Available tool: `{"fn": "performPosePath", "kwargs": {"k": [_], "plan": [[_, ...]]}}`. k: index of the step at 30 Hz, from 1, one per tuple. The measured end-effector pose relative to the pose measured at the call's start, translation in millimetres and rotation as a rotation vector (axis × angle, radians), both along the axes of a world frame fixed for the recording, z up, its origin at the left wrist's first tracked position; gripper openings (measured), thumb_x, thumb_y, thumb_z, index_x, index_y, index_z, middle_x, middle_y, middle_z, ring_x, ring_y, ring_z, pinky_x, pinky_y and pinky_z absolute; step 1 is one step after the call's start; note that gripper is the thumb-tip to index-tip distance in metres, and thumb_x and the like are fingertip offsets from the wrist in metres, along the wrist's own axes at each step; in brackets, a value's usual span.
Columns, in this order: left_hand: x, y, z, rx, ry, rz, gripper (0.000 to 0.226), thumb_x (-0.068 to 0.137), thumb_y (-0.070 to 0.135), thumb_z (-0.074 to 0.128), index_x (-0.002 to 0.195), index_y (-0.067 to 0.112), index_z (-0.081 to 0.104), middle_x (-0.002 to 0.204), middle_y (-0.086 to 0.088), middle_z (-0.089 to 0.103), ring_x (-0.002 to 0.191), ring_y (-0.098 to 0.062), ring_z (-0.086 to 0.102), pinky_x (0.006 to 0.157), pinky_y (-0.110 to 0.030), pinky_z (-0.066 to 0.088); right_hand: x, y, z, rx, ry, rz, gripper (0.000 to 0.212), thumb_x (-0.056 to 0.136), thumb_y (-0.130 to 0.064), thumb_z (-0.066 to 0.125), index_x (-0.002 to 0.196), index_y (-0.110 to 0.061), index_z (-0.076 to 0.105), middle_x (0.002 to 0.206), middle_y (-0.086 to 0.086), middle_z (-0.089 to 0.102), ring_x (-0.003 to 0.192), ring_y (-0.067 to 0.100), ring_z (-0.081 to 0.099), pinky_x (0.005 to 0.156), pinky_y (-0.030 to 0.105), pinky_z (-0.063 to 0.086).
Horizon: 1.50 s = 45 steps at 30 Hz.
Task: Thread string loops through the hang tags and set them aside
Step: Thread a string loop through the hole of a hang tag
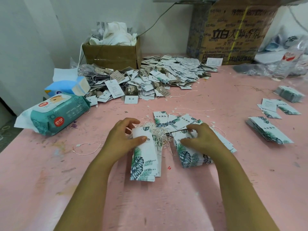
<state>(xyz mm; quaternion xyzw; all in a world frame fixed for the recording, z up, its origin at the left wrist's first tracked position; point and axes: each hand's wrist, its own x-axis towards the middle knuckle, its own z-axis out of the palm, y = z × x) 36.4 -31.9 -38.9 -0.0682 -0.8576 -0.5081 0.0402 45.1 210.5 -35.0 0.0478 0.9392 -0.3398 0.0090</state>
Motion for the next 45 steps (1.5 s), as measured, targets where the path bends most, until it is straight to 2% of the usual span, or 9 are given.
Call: {"fn": "performPosePath", "kwargs": {"k": [3,9,12,16,19,28,36,40,45], "plan": [[1.7,1.1,3.4,0.196,-0.024,0.02,0.041,0.072,0.006,0.077,0.1,0.03,0.059,0.098,0.005,0.054,0.066,0.0,0.053,0.047,-0.014,0.047,1.3,1.3,-1.7,-0.063,0.023,-0.033,0.052,0.079,-0.029,0.07,0.126,-0.011,0.055,0.128,0.005,0.053,0.113,0.02,0.049,0.081,0.024,0.035],[4.0,4.9,10.0,0.441,-0.051,0.059,0.036,0.075,-0.001,0.072,0.096,0.026,0.061,0.089,-0.002,0.067,0.064,-0.006,0.062,0.053,-0.019,0.052,-1.9,5.1,-1.4,-0.172,0.092,-0.176,0.028,0.075,-0.023,0.074,0.099,-0.017,0.06,0.068,-0.009,0.043,0.058,0.008,0.043,0.05,0.023,0.029],[5.5,7.6,10.6,0.495,-0.041,0.061,0.032,0.078,0.0,0.069,0.098,0.023,0.059,0.071,0.001,0.072,0.064,-0.007,0.066,0.052,-0.02,0.051,-3.7,4.3,0.8,-0.374,0.18,-0.21,0.01,0.081,-0.014,0.068,0.082,-0.013,0.058,0.065,0.003,0.048,0.059,0.019,0.043,0.054,0.025,0.03],[7.9,12.8,10.5,0.523,-0.035,0.047,0.032,0.078,0.002,0.069,0.1,0.022,0.055,0.068,0.002,0.072,0.064,-0.008,0.067,0.052,-0.019,0.05,1.3,-0.8,12.4,-0.791,0.29,-0.166,0.021,0.091,-0.011,0.056,0.077,0.005,0.053,0.075,0.015,0.047,0.07,0.023,0.043,0.059,0.031,0.033],[9.0,17.6,11.1,0.525,-0.024,0.036,0.032,0.076,0.003,0.071,0.098,0.021,0.056,0.069,0.002,0.072,0.064,-0.009,0.068,0.055,-0.02,0.052,7.3,-13.2,18.0,-0.91,0.273,-0.037,0.016,0.091,-0.011,0.055,0.077,-0.005,0.055,0.07,0.012,0.051,0.063,0.018,0.049,0.05,0.024,0.038],[13.5,31.6,10.5,0.573,-0.024,-0.008,0.03,0.072,0.008,0.074,0.09,0.023,0.056,0.075,-0.004,0.074,0.071,-0.02,0.071,0.057,-0.032,0.057,12.4,-45.9,9.6,-0.583,0.285,0.106,0.04,0.09,-0.022,0.058,0.072,0.009,0.041,0.064,0.012,0.035,0.06,0.02,0.034,0.058,0.033,0.027],[17.6,40.5,10.3,0.598,0.001,-0.03,0.032,0.072,0.004,0.074,0.09,0.025,0.058,0.074,-0.007,0.073,0.069,-0.017,0.069,0.059,-0.028,0.056,15.3,-43.8,9.7,-0.347,0.395,0.111,0.036,0.078,-0.037,0.07,0.059,-0.014,0.05,0.048,-0.01,0.039,0.047,0.005,0.035,0.047,0.017,0.027],[17.2,40.2,10.4,0.624,-0.017,-0.037,0.031,0.073,0.001,0.073,0.091,0.024,0.061,0.073,-0.004,0.073,0.069,-0.014,0.069,0.06,-0.024,0.055,12.0,-36.5,13.6,-0.469,0.479,-0.02,0.015,0.085,-0.009,0.063,0.075,-0.02,0.06,0.068,-0.01,0.061,0.063,0.004,0.057,0.065,0.025,0.049],[16.3,41.0,10.5,0.639,-0.024,-0.043,0.032,0.072,-0.004,0.072,0.091,0.021,0.065,0.08,0.002,0.074,0.073,-0.01,0.069,0.065,-0.023,0.056,14.7,-34.8,16.4,-0.508,0.583,-0.024,0.033,0.083,-0.001,0.064,0.095,-0.032,0.059,0.076,-0.005,0.069,0.072,0.0,0.064,0.07,0.024,0.053]]}}
